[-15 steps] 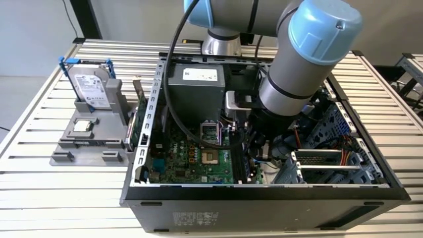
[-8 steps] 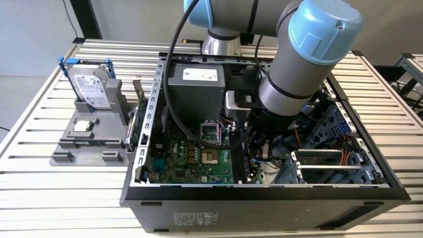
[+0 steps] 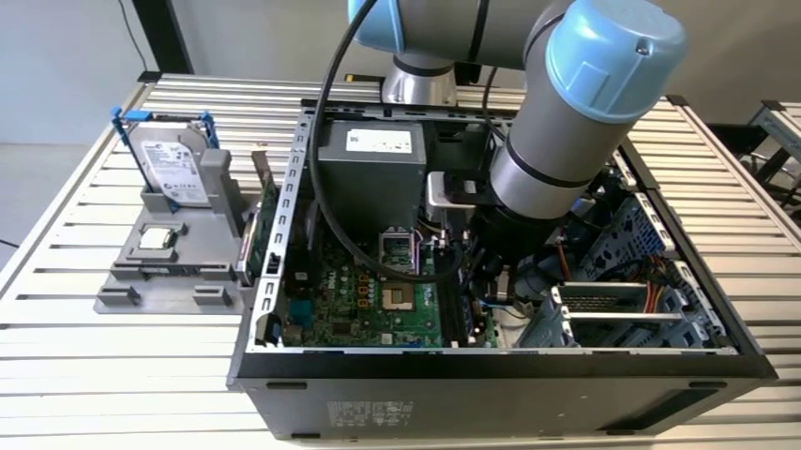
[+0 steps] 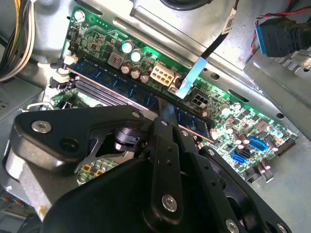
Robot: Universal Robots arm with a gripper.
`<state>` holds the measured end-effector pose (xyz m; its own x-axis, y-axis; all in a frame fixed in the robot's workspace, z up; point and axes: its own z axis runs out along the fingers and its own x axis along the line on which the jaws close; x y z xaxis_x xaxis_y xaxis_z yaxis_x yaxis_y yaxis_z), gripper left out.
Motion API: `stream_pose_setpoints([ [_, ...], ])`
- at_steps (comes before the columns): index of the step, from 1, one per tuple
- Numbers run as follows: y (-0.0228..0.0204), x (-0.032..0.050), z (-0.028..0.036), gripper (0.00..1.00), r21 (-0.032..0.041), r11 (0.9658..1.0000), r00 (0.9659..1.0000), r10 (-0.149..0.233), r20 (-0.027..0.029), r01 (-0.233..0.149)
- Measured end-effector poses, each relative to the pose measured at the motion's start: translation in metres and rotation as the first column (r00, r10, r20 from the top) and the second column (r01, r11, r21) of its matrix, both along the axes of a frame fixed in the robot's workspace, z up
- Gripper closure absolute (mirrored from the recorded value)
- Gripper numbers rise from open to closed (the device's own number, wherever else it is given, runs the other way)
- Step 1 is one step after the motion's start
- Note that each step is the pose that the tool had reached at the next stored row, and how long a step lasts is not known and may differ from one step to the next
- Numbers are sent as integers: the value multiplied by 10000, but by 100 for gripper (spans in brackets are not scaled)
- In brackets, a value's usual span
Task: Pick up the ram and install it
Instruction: 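Press down the ram until it locks into place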
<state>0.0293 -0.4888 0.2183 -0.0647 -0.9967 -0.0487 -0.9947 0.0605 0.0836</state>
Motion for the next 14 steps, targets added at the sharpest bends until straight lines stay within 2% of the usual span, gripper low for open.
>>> stream_pose_setpoints([
  [14,0,0,0,100,0,10000,10000,0,0,0],
])
